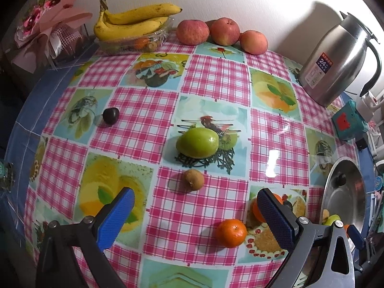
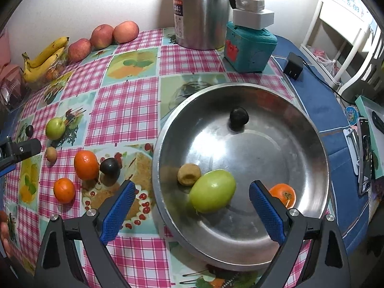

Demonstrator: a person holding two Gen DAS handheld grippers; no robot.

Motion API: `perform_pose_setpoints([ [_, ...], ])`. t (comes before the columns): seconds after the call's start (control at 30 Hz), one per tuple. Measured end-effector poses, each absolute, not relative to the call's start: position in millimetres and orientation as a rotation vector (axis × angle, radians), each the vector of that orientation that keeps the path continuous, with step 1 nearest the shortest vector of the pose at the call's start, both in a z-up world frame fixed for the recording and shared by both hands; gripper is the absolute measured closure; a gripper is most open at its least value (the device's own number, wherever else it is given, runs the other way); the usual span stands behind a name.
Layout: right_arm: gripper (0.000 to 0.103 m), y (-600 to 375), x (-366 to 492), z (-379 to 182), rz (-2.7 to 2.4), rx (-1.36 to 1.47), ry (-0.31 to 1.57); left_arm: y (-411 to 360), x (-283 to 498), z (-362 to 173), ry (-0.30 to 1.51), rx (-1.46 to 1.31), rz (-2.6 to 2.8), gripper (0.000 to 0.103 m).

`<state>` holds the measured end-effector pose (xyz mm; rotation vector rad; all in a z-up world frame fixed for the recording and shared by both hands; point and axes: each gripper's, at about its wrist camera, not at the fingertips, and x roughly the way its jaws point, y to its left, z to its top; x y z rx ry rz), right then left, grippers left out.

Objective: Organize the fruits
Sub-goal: 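Grasp a second dark plum with the right gripper while the left gripper grasps an orange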

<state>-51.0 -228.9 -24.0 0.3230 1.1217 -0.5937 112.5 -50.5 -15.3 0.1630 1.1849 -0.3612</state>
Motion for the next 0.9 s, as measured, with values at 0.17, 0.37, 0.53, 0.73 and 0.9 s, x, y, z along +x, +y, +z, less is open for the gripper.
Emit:
perform_pose_setpoints([
  [0.17, 0.007, -223, -44, -25, -0.557, 0.363, 1.115, -42, 122, -15, 1.18, 0.159, -0.346, 0.0],
  [0.37, 0.007, -210, -25, -22, -0.521, 0.398, 1.094, -25, 134, -7, 1.151, 0.149, -0.316, 0.0],
  [0.53, 0.007, -199, -9, -18, -0.495, 0.397, 1.085, -13, 140, -2, 1.139, 0.119, -0.304, 0.0],
  [0.73, 0.007, -193, 6, -16, -0.492, 0.409, 1.082, -9, 143, 0, 1.131, 0.078, -0.303, 0.0],
  [0.9, 0.007, -192, 15, -14, -0.484, 0.418, 1.06, -12, 143, -6, 1.146, 0.054, -0.314, 0.0],
])
